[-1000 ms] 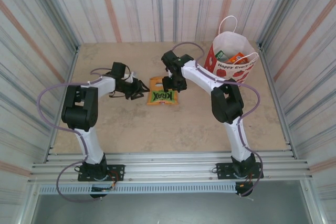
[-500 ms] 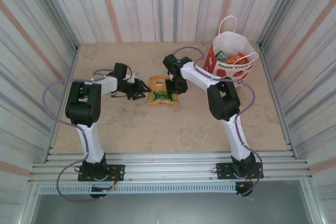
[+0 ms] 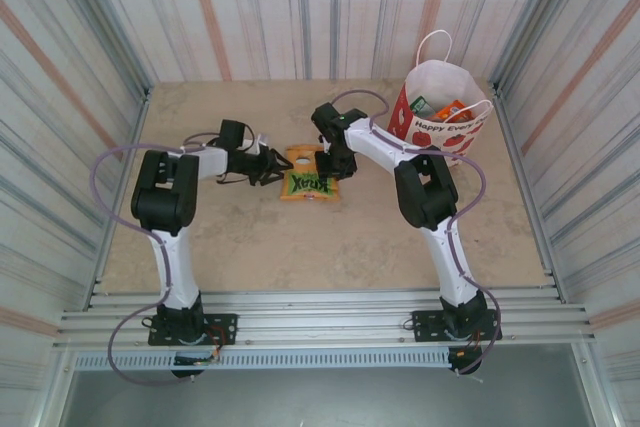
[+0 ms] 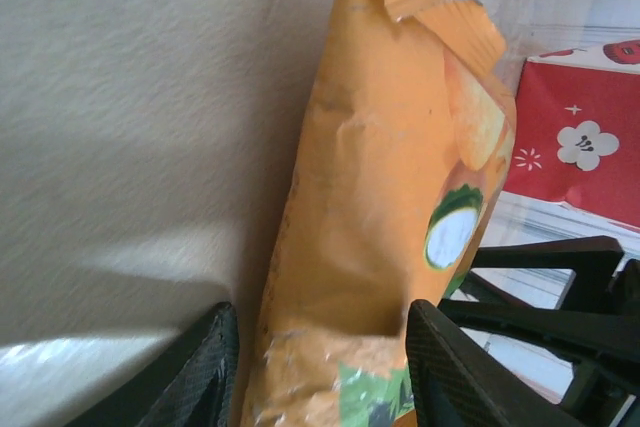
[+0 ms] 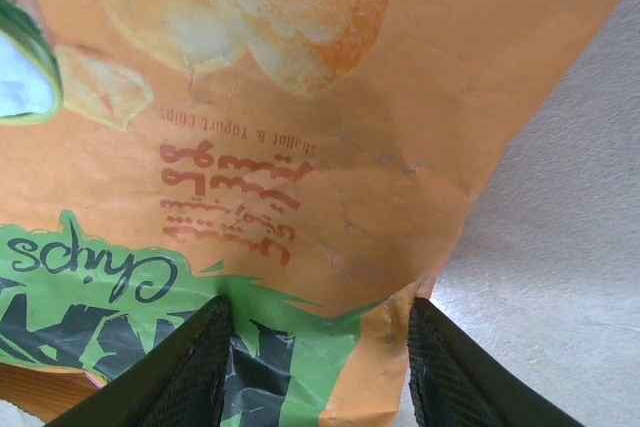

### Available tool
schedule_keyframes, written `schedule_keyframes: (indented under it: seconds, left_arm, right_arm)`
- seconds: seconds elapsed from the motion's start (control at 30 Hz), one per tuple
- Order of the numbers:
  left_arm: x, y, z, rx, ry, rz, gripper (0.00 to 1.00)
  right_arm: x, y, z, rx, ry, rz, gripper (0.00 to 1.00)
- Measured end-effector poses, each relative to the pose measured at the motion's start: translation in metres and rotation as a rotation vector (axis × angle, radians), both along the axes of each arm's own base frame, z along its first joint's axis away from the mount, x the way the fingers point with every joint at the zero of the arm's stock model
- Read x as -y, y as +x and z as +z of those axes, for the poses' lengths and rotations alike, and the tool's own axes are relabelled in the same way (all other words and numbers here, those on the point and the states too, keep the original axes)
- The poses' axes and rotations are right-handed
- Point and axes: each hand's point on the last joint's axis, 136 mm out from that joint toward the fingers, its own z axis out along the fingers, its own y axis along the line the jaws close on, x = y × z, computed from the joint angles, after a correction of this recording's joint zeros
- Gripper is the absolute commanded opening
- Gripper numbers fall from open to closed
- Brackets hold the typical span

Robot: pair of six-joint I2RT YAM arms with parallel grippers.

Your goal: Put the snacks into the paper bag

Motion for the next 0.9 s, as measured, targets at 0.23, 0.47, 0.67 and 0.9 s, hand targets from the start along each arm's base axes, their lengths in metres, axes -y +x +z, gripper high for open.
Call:
schedule_keyframes:
  seconds: [0.23, 0.47, 0.67, 0.9]
  left_arm:
    - [0.023, 0.007, 0.000, 0.027, -0.060, -0.030, 0.44]
    - [0.028, 0.008, 0.003, 0.034, -0.075, -0.031, 0.28]
    - [0.027, 0.007, 0.022, 0.085, -0.061, -0.047, 0.21]
    - [0.025, 0.007, 0.076, 0.249, -0.057, -0.075, 0.14]
  right_arm:
    - [-0.002, 0.001, -0.005, -0.003, 0.026, -0.006, 0.49]
    - [-0.002, 0.002, -0.003, 0.003, 0.033, -0.021, 0.55]
    - [0.002, 0.000, 0.012, 0.058, 0.060, -0.022, 0.63]
    - [0.000, 0.007, 0.081, 0.252, 0.171, -0.015, 0.64]
